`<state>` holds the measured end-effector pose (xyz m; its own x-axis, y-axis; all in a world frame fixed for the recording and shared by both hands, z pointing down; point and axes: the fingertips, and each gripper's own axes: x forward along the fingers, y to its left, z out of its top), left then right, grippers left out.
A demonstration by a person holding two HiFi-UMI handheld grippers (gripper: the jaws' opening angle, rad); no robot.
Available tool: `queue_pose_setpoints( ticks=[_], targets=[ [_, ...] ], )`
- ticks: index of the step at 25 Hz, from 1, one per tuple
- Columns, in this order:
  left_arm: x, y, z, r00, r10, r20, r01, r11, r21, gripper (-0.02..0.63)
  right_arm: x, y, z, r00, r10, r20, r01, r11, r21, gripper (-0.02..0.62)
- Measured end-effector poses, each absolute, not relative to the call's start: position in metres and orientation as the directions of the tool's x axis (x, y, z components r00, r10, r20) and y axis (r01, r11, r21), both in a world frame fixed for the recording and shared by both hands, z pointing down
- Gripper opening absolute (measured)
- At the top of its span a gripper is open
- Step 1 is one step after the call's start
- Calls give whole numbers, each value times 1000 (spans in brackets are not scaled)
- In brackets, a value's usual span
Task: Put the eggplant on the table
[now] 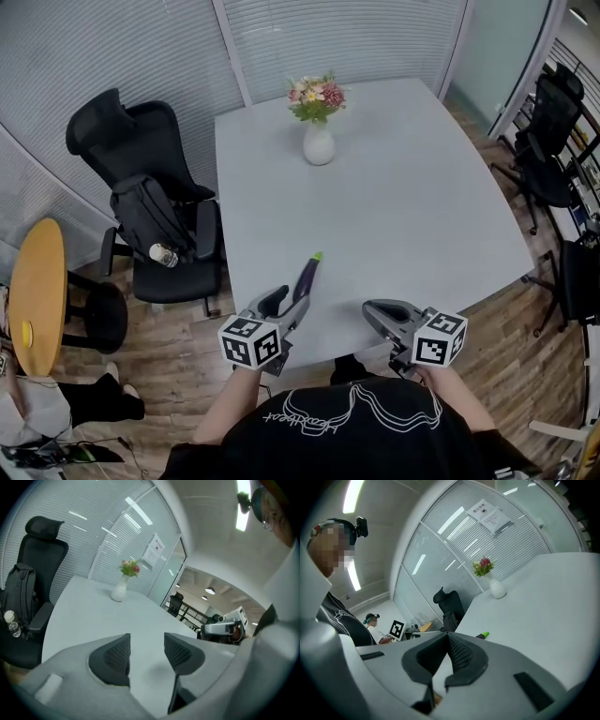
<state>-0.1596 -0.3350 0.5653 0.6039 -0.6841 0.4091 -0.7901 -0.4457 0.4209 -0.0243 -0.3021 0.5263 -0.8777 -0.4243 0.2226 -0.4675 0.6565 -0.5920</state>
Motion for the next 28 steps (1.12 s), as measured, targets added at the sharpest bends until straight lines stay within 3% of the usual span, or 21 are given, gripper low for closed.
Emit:
queue_pose_setpoints(
  ticks=[4,8,13,28],
  targets=[
    [-154,-317,516,641,-696,324,-761,-519,390,181,-36,-293,506,-882,-427,199,-461,695,-552,8],
    [-147,-293,478,693,-679,244,-710,-582,397,83,-45,-283,488,-892,-424,159,-439,725,-531,8],
    [-136,-268,448,741,-641,200,-663,-649,375,34,-50,-273,467,-897,-427,116,-424,753,-504,8],
    [-122,-242,421,774,-610,168,-628,-707,325,15,-55,-255,439,-897,-432,93,-424,781,-459,8]
  ],
)
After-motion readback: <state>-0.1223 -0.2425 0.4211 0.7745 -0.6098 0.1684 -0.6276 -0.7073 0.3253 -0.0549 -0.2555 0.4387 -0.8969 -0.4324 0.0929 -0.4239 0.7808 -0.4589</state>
